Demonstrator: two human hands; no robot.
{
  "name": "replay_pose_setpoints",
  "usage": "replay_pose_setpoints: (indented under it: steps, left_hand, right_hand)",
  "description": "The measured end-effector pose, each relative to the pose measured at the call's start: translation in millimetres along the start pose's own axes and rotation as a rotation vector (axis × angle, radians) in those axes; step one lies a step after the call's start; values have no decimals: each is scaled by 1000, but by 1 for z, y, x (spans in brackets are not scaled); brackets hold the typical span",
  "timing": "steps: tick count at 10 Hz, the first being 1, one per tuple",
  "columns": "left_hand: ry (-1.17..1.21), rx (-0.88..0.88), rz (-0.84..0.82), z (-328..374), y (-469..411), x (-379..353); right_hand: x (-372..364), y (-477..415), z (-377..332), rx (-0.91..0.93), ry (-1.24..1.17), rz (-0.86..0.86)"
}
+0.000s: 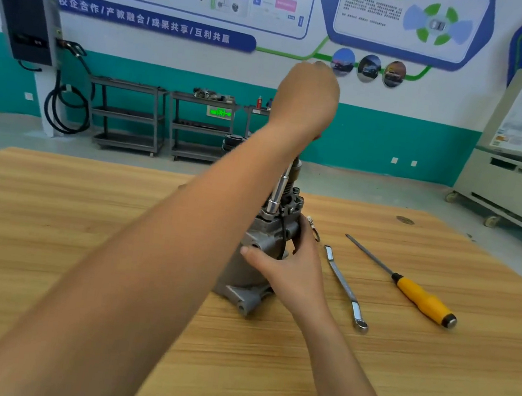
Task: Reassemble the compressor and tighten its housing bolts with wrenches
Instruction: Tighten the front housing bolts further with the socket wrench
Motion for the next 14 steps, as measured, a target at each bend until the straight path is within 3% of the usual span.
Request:
replay_pose_setpoints:
  steps: [1, 2, 4, 7, 8, 9, 10, 11, 12, 14]
  left_hand:
    - [164, -26, 112, -8, 0, -1]
    - [-39, -78, 68, -6, -1, 8]
    - [-26, 15, -254, -6, -4, 7]
    - [235, 107, -756, -11, -20, 26]
    - [188, 135, -791, -11, -23, 18]
    - [-33, 117, -600, -8, -27, 11]
    - [-780, -100, -324, 3, -31, 19]
    - [-1242, -193, -58, 16, -24, 17]
    - [-1200, -204, 2, 15, -17, 1]
    - [-725, -246, 45, -3, -25, -14]
  right_hand:
    - [0, -1, 2, -6, 1, 4]
    - [0, -1, 4, -15, 11, 3]
    - [1, 0, 2, -22, 38, -1]
    - [7, -8, 9, -60, 39, -23]
    - [14, -16, 13, -78, -43, -85]
    - [22, -26, 16, -100, -90, -183]
    - [24, -32, 17, -94, -68, -233]
    - [25, -35, 18, -92, -55, -234]
    - [26, -37, 18, -65, -65, -250]
    - [25, -36, 19, -62, -66, -249]
Point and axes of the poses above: each hand's wrist, its own y-axis away from the middle knuckle, its own x-axis out of the back of the hand, z = x × y, the point moved 2 cm from there along -y, towards the middle knuckle, and after that the axes turned 8 degrees about -z, right-handed, at the moved point
